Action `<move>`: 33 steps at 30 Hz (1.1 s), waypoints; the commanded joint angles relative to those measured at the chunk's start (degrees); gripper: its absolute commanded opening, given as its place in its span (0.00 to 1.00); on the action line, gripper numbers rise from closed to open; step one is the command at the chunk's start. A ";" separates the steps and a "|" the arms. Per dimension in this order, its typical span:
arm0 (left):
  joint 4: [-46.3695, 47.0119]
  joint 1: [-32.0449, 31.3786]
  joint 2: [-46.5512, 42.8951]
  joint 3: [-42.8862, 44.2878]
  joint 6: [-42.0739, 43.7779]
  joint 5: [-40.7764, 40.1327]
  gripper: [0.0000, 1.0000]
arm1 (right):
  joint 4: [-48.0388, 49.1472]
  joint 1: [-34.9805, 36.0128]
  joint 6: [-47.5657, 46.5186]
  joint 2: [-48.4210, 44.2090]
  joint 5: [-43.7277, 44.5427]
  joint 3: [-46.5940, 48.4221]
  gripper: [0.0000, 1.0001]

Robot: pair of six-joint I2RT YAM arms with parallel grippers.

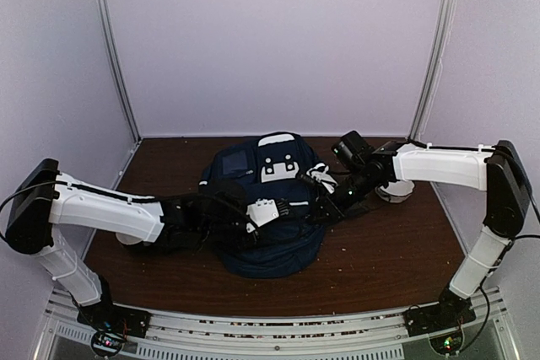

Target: Pack the student bag

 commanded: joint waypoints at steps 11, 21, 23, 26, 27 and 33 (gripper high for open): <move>-0.78 0.14 -2.74 -0.05 -1.46 -0.65 0.00 | 0.20 -5.85 1.76 1.63 8.97 1.34 0.00; -0.41 0.11 -2.34 -0.07 -2.29 -0.33 0.00 | 0.88 -6.38 2.60 2.73 11.69 2.38 0.00; -0.40 0.14 -2.31 0.08 -2.81 -1.02 0.00 | 0.84 -6.38 2.24 2.30 10.96 2.31 0.02; -1.46 0.18 -1.92 1.03 -4.67 -3.59 0.05 | 0.02 -6.42 1.54 1.02 9.53 2.67 0.12; -2.15 0.22 -1.86 1.40 -5.23 -4.05 0.09 | -0.52 -6.39 1.16 0.10 9.08 2.86 0.15; -4.81 0.22 -5.38 2.93 -8.14 -4.94 0.37 | -2.11 -7.53 -2.29 -7.25 10.71 2.24 0.28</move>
